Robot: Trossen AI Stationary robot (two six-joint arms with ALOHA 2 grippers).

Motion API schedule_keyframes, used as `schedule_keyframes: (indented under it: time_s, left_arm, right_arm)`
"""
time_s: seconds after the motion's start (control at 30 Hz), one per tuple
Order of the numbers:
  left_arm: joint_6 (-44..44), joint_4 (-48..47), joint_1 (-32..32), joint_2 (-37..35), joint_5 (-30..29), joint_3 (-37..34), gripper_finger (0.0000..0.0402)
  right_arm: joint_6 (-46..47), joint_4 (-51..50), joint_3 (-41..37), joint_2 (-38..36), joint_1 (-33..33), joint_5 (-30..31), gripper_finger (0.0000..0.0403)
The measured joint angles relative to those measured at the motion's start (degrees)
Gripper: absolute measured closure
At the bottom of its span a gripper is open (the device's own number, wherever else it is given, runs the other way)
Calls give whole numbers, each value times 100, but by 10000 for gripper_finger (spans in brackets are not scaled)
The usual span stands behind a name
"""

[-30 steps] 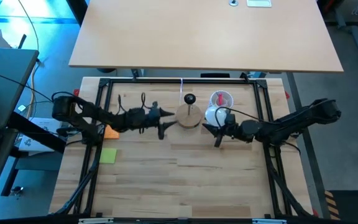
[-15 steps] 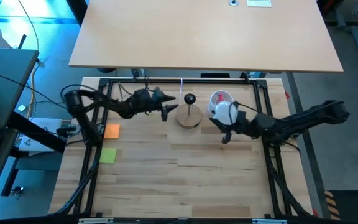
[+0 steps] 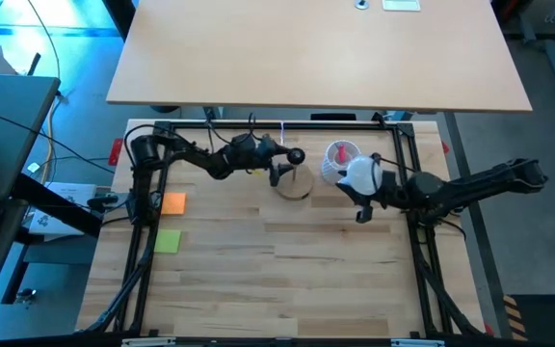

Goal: Screw lightbulb
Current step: Insert the white lightbulb into the brown lamp

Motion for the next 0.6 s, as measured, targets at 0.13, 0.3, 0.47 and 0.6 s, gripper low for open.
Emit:
schedule_keyframes:
  time_s: [0.13, 0.3, 0.47, 0.6]
  left_arm:
    - [128, -7, -144, 14, 45, -10, 123]
    - [416, -499, -226, -161, 50, -10, 135]
    - [888, -1147, -281, -378, 195, -15, 137]
    - [1005, -1233, -401, -423, 354, -17, 137]
  right_arm:
    - [261, -307, 0, 152, 1, 127, 274]
    - [568, -573, 0, 340, 3, 300, 274]
    - [759, -871, 0, 345, 55, 304, 274]
    - [716, -877, 0, 341, 90, 320, 274]
